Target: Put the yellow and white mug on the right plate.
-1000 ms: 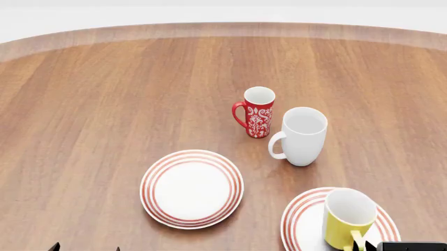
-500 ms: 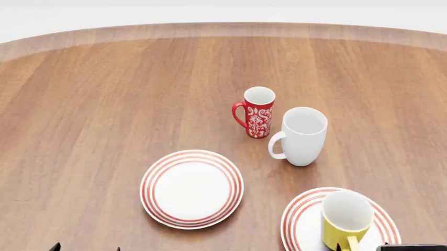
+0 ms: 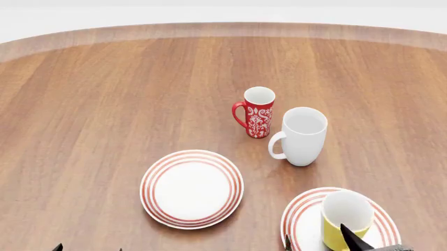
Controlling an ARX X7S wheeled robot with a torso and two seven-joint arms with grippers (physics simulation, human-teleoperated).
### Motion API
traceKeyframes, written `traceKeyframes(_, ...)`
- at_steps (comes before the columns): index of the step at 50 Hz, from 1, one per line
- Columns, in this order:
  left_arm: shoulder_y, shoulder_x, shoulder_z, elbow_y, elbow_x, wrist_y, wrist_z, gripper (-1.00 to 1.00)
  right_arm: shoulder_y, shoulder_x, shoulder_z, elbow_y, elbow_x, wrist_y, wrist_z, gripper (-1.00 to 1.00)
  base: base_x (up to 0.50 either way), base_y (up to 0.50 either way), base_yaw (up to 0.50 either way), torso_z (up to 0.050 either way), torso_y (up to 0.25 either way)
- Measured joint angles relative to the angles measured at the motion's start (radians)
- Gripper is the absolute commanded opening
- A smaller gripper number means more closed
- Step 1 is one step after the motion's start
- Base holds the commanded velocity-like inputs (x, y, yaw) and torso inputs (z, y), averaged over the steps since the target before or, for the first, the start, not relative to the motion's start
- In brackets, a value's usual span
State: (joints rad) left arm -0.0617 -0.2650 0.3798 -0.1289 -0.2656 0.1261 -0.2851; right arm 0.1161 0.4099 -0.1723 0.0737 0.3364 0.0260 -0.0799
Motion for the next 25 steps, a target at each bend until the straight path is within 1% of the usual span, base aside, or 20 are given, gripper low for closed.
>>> traceKeyframes(10,0.003,-0.003,0.003,0.012,-0.005,-0.005,-0.004,1.0,-0.085,-0.035,-0.022,-0.098,-0.059,-0.069,0.058,1.0,0.0,0.0,0.0,0.0,0.0)
traceKeyframes(25,-0.001,-0.005,0.007,0.004,-0.003,0.006,-0.007,1.0,-0.189,-0.038,-0.023,-0.287,-0.087,-0.112,0.118,1.0,0.0,0.0,0.0,0.0,0.0)
